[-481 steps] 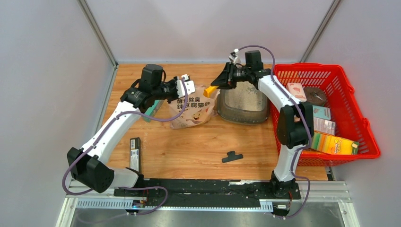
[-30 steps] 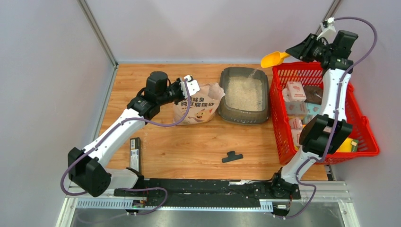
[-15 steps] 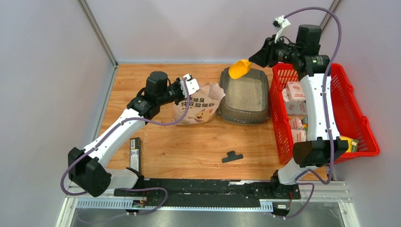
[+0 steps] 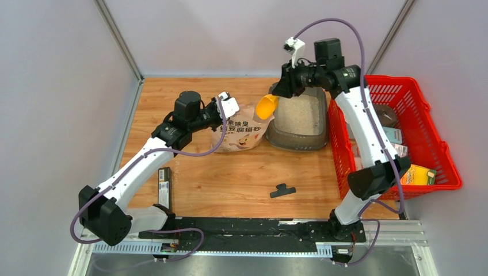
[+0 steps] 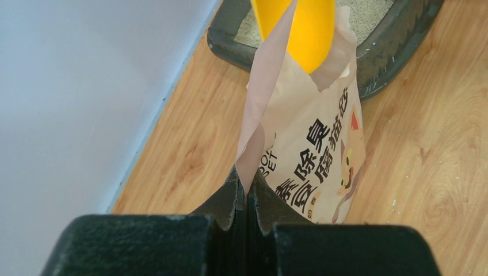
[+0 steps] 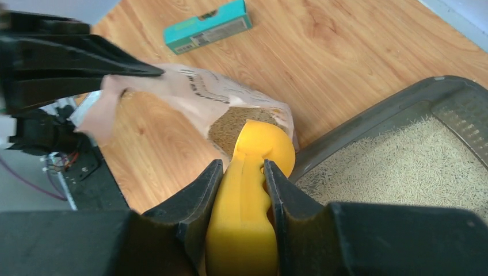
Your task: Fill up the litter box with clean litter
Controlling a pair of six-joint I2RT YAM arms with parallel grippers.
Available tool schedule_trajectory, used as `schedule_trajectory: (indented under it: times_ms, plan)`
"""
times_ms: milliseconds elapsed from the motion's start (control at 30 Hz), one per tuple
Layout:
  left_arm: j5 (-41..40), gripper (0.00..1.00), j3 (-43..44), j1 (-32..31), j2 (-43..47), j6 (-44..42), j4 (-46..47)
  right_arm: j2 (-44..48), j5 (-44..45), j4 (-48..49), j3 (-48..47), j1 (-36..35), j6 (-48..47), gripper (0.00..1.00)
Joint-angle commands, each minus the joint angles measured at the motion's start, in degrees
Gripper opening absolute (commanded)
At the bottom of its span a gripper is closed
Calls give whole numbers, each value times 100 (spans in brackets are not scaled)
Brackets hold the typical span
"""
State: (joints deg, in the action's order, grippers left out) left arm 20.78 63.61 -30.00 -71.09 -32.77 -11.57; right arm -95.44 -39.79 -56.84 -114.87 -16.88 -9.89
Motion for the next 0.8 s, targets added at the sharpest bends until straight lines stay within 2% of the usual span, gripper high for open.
schedule_trajectory:
  times_ms: [0, 233, 300, 567, 767]
  plan:
    - [340, 0, 107, -41, 491, 368, 1131, -457, 1261, 470, -185, -438, 249, 0]
    - [120, 0, 72, -41, 500, 790, 1482, -818, 2273, 824, 254, -965, 1313, 0]
    - [111, 0, 125, -41, 430, 755, 1561, -897, 2711, 841, 325, -1062, 1384, 0]
    - [67, 0, 529, -41, 34, 553, 1834, -1240, 3012, 885, 351, -1379, 1604, 0]
    - [58, 0, 573, -41, -10, 684, 1922, -1276, 3829, 999, 553, -1493, 1666, 0]
